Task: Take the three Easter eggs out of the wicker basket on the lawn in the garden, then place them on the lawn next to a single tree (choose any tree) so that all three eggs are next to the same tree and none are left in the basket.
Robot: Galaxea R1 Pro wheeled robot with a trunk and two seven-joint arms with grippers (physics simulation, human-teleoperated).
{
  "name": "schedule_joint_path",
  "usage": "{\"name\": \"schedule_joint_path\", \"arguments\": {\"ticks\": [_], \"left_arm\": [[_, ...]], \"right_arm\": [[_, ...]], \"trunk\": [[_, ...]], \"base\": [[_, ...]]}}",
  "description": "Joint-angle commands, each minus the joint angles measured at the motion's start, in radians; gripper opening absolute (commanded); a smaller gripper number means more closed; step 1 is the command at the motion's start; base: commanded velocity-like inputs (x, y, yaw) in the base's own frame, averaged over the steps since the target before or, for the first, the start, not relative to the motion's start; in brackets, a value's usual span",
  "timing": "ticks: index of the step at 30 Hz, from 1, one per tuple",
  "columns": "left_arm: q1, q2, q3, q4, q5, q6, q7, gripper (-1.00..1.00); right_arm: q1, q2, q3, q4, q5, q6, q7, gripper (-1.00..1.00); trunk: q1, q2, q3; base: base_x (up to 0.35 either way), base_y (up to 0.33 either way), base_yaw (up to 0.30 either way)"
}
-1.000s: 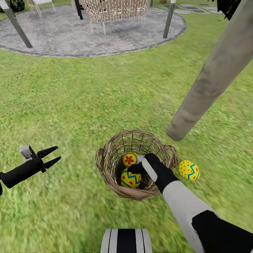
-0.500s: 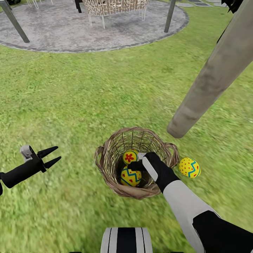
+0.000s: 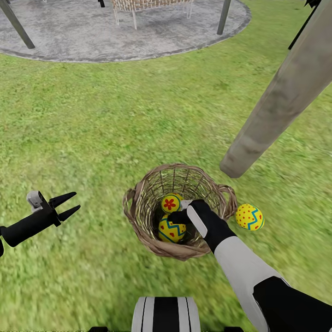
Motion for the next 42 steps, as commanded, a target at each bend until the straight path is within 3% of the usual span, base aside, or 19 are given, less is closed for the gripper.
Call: {"name": "schedule_joint_path", "arguments": {"ticks": [1, 42], "left_arm": [[-0.001, 0.000, 0.001, 0.000, -0.004, 0.005, -0.006, 1.00], [-0.001, -0.002, 0.001, 0.000, -0.004, 0.005, -0.006, 1.00]], "right_arm": [[-0.001, 0.000, 0.003, -0.001, -0.011, 0.002, -0.010, 1.00], [-0.001, 0.000, 0.005, -0.013, -0.012, -0.025, -0.004, 1.00]], "trunk": [[0.000, 0.000, -0.001], [0.007, -0.004, -0.066]], "base": [[0.000, 0.000, 0.000], [0.000, 0.000, 0.000]]}}
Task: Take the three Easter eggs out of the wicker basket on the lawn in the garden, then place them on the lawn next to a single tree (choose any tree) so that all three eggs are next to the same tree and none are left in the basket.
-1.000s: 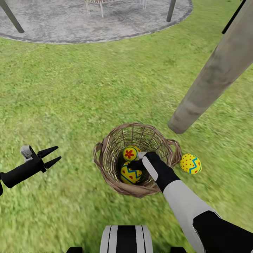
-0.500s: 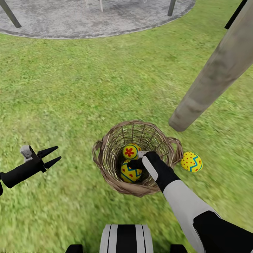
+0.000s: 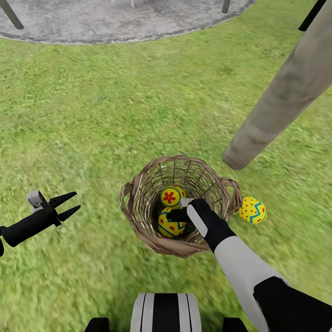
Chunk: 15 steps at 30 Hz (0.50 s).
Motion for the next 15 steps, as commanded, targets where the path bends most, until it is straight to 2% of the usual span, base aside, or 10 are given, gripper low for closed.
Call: {"name": "schedule_joint_path", "arguments": {"ticks": [1, 7, 8, 15], "left_arm": [[-0.001, 0.000, 0.001, 0.000, -0.005, 0.004, -0.006, 1.00], [-0.001, 0.000, 0.001, 0.000, -0.003, 0.004, -0.006, 1.00], [-0.001, 0.000, 0.001, 0.000, -0.003, 0.004, -0.007, 1.00], [-0.001, 0.000, 0.001, 0.000, -0.002, 0.004, -0.007, 1.00]], "right_arm": [[0.000, -0.001, 0.003, -0.001, 0.001, 0.004, -0.011, 1.00], [0.000, -0.001, 0.003, -0.001, -0.001, 0.004, -0.010, 1.00], [0.000, -0.001, 0.003, -0.001, -0.001, 0.004, -0.010, -1.00], [0.000, -0.001, 0.002, -0.001, -0.001, 0.004, -0.009, -1.00]], "trunk": [[0.000, 0.000, -0.004], [0.002, -0.001, -0.016], [0.002, -0.001, -0.020], [0.004, -0.002, -0.032]], "base": [[0.000, 0.000, 0.000], [0.000, 0.000, 0.000], [0.000, 0.000, 0.000], [0.000, 0.000, 0.000]]}}
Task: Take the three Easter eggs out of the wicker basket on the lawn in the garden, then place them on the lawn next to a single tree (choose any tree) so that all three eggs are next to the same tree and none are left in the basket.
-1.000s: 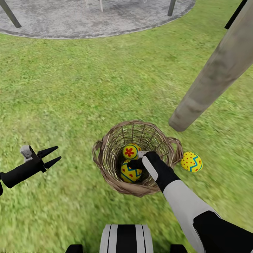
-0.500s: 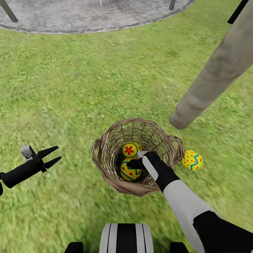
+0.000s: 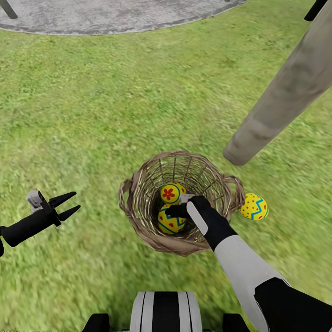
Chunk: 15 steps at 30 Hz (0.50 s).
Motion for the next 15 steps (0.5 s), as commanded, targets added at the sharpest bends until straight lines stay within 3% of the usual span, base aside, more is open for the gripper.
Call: {"name": "schedule_joint_path", "arguments": {"ticks": [1, 15], "left_arm": [[-0.001, 0.000, 0.001, 0.001, -0.005, 0.004, -0.006, 1.00], [-0.001, 0.000, 0.001, 0.001, -0.005, 0.006, -0.006, 1.00]], "right_arm": [[0.000, -0.001, 0.002, 0.060, -0.007, 0.002, -0.010, -1.00], [0.000, -0.001, 0.002, 0.063, -0.007, 0.002, -0.010, -1.00]], "trunk": [[0.000, 0.000, -0.001], [-0.003, 0.001, 0.023]], "base": [[0.000, 0.000, 0.000], [0.000, 0.000, 0.000]]}}
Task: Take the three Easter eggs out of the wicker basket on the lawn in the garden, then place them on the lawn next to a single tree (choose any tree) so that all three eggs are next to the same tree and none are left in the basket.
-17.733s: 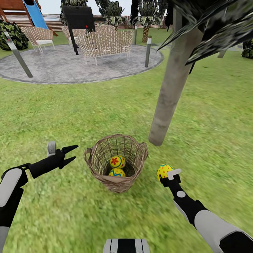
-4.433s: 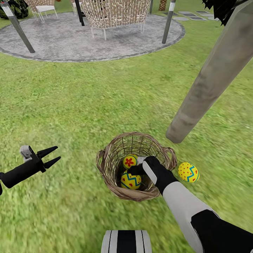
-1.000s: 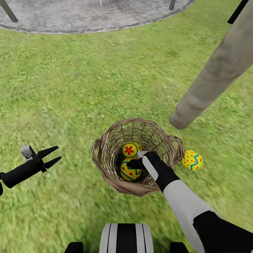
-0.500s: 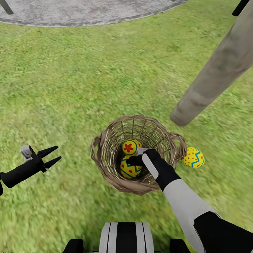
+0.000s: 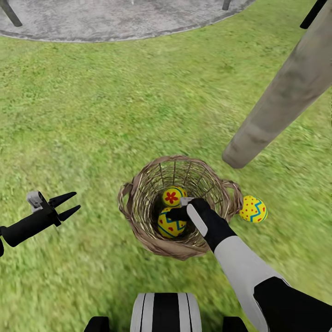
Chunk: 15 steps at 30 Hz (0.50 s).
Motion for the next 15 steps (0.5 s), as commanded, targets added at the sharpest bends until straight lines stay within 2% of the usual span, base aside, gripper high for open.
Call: {"name": "schedule_joint_path", "arguments": {"ticks": [1, 3, 15], "left_arm": [[-0.001, 0.000, 0.001, 0.000, -0.005, 0.004, -0.006, 1.00], [-0.001, 0.000, 0.001, 0.000, -0.005, 0.004, -0.006, 1.00], [-0.001, 0.000, 0.001, 0.000, -0.005, 0.004, -0.006, 1.00]], "right_arm": [[0.000, -0.001, 0.004, 0.022, -0.009, 0.003, -0.010, -1.00], [0.000, 0.000, 0.003, 0.023, -0.009, 0.002, -0.010, -1.00], [0.000, 0.001, 0.003, 0.023, -0.009, 0.001, -0.010, -1.00]], "trunk": [[0.000, 0.000, -0.001], [-0.001, 0.000, 0.007], [-0.001, 0.001, 0.011]], "base": [[0.000, 0.000, 0.000], [0.000, 0.000, 0.000], [0.000, 0.000, 0.000]]}}
